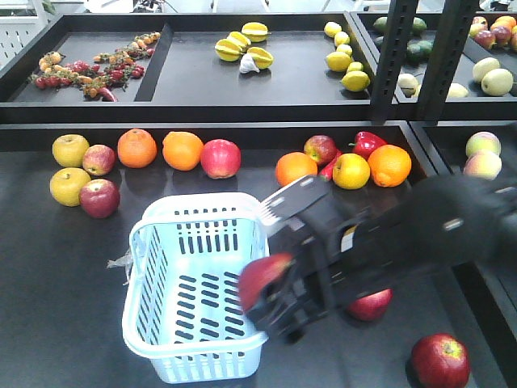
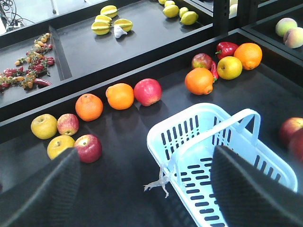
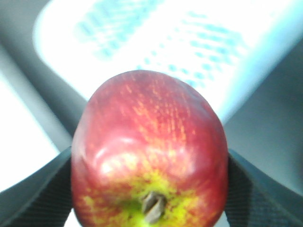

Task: Pick three apples into basket with both arms
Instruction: 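Carry the red apple to the basket and release it inside, then move the right gripper back over the next red apple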

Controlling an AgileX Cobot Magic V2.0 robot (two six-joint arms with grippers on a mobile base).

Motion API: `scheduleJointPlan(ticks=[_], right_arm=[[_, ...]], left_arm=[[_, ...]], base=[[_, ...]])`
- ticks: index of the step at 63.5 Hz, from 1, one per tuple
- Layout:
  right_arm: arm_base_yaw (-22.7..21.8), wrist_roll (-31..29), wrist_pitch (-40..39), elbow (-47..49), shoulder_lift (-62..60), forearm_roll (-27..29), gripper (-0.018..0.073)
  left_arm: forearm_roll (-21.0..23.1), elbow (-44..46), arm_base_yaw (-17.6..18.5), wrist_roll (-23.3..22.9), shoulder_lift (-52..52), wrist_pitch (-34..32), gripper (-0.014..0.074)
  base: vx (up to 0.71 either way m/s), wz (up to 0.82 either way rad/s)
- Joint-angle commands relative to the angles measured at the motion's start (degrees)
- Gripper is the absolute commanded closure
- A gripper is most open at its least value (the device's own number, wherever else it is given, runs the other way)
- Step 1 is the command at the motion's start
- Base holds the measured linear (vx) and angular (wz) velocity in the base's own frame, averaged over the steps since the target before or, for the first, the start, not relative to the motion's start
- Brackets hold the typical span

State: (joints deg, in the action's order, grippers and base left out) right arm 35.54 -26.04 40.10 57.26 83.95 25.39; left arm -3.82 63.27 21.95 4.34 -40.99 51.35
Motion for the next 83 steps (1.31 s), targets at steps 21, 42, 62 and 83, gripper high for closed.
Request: scheduleJointPlan(ticks=[21, 42, 62, 83], right_arm=[[5.2, -1.31, -15.2, 8.76, 10.83, 2.03, 0.0151], [5.2, -1.31, -15.51, 10.39, 14.11, 2.03, -0.0098], [5.07, 2.14, -9.5, 10.39, 11.25, -1.42, -0.0126], [4.95, 22.19, 7.57, 10.37, -0.26, -31.47, -0.0092]], left_arm=[[-0.12, 1.71, -0.14, -0.45, -0.04, -3.56, 0.0056], [-0.12, 1.71, -0.14, -0.45, -0.04, -3.56, 0.0056], [-0.12, 1.71, -0.14, -0.45, -0.04, -3.56, 0.0056], [-0.12, 1.71, -0.14, -0.45, -0.04, -3.56, 0.0056]], base=[[0.0, 0.0], [0.0, 0.0], [0.0, 0.0], [0.0, 0.0]])
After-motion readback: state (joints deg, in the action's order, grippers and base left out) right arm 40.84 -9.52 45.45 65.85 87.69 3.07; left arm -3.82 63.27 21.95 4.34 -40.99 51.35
